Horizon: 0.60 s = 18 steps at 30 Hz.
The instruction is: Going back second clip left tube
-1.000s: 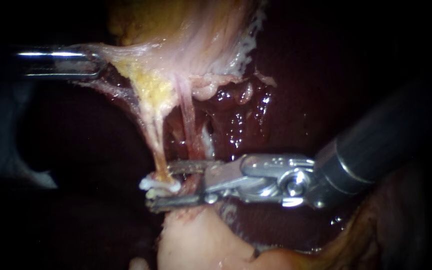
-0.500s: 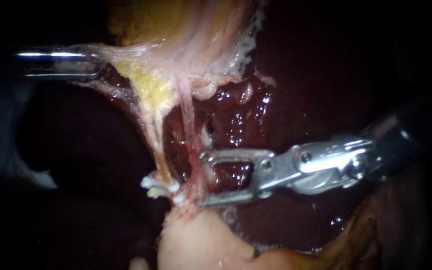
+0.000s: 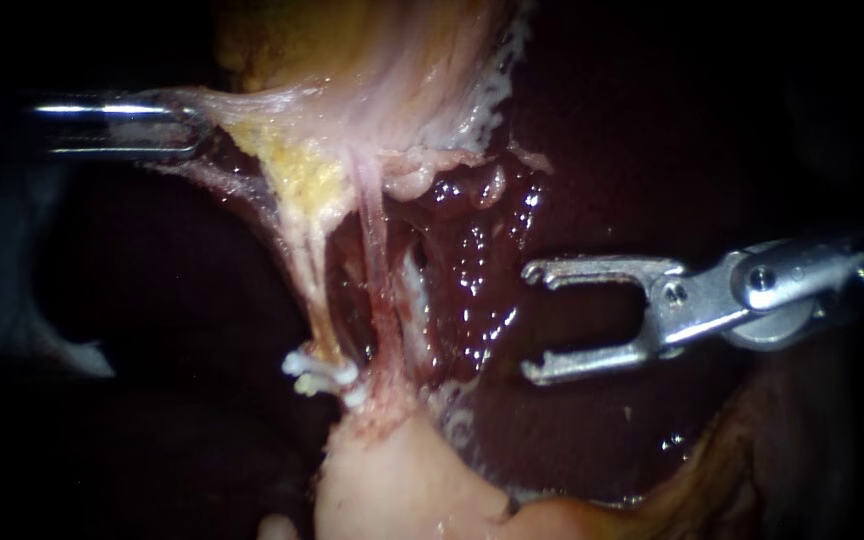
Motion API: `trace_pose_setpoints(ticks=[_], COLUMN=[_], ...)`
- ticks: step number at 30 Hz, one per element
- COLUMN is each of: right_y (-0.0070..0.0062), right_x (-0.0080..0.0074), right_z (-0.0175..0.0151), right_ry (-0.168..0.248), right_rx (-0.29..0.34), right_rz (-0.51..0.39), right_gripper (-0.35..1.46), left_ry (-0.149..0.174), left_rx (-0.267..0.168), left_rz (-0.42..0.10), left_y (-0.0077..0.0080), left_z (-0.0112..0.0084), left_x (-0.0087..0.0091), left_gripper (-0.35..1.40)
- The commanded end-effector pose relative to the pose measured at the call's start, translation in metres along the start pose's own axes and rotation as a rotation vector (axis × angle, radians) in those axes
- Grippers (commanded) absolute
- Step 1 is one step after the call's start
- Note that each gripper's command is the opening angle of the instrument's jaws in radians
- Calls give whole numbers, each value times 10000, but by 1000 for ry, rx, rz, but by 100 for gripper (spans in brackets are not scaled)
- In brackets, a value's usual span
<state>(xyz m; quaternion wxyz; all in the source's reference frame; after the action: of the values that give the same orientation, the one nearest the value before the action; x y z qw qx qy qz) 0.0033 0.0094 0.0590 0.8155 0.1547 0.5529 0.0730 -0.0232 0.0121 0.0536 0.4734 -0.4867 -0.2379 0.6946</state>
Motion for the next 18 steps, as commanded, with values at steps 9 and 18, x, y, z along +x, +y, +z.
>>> trace_pose_setpoints(ticks=[9,18], right_y=[0,0], right_x=[0,-1], right_z=[0,-1], right_ry=[0,0], right_rx=[0,0], right_rz=[0,0], right_gripper=[50,50], left_ry=[6,6], left_rx=[10,1], left_rz=[4,10], left_y=[-1,-2], left_z=[26,47], left_x=[-9,-18], left_gripper=[-35,-35])
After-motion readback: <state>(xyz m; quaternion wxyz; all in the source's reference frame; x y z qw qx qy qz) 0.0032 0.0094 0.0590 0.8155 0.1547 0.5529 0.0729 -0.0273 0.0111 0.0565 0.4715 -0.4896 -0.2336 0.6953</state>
